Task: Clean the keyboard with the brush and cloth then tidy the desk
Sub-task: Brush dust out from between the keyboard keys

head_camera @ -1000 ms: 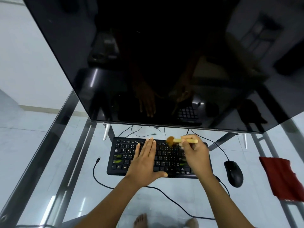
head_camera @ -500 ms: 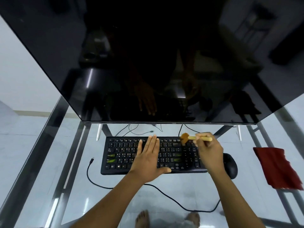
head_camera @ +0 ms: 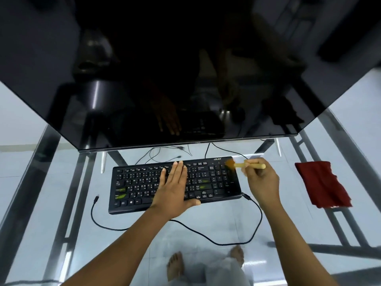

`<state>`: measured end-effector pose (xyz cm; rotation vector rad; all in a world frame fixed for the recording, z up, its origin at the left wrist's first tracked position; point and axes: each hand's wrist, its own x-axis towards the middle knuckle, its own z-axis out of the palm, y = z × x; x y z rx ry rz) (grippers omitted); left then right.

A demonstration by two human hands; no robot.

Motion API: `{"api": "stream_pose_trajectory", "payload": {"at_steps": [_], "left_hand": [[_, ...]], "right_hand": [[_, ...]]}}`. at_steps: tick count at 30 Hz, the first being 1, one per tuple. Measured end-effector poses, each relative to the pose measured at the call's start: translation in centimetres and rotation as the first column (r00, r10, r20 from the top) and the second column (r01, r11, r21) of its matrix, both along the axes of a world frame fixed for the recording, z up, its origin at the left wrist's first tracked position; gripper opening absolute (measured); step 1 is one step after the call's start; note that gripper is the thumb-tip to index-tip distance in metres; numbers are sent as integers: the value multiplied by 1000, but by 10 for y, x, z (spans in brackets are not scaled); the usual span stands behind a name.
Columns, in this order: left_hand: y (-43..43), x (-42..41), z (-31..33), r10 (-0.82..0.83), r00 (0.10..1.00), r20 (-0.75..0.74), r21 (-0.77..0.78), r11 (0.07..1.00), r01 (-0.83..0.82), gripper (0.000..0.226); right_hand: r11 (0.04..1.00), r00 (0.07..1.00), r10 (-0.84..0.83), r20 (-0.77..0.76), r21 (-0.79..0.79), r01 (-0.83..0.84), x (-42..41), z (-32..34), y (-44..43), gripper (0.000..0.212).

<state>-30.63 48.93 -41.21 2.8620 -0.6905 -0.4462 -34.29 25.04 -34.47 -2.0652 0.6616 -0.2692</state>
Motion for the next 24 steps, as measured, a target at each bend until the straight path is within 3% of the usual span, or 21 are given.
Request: {"api": "stream_pose_trajectory", "payload": {"at_steps": [2,3,6,8,10,12,14,16,18,21,24], "left_hand": [[0,0,0,-2,1000,1,7,1000,2,116],[-1,0,-1,-1,1000,5,9,1000,0,116],[-1,1,-1,6,1000,5,-1,1000,-6,119],[-2,1,-1,5,1000,13,-1,1000,-5,120],[-5,1,0,-4,1000,18,-3,1000,4,119],[-9,1,1,-13,1000,21,-13,1000,13,119],[-15,1,2,-16,1000,22,-29,999,16,119],[-20,2,3,-25,999,24,-27,999,25,119],[-25,3,3,-34,999,28,-24,999,35,120],[-31,3,1,-44,998,36,-32,998,45,120],[-35,2,-1,-51,998,48,-42,998,53,119]], "right_hand": [[982,981,168,-96,101,-158,-3,3,4,13],[978,968,207,-141,43,-202,-5,5,6,12],[979,996,62,-59,-190,-72,-7,4,-2,17],[995,995,76,-59,-62,-80,-9,7,-8,15],[975,967,212,-144,99,-199,-12,8,-5,14],[973,960,232,-158,36,-230,-15,6,-4,13],[989,988,117,-104,-77,-125,-18,3,-9,13],[995,992,97,-76,25,-95,-18,4,-12,12],[977,968,205,-142,94,-194,-20,4,-11,10],[969,982,177,-70,-163,-186,-20,-2,-14,10],[985,990,138,-13,-107,-139,-18,0,-18,16]]}}
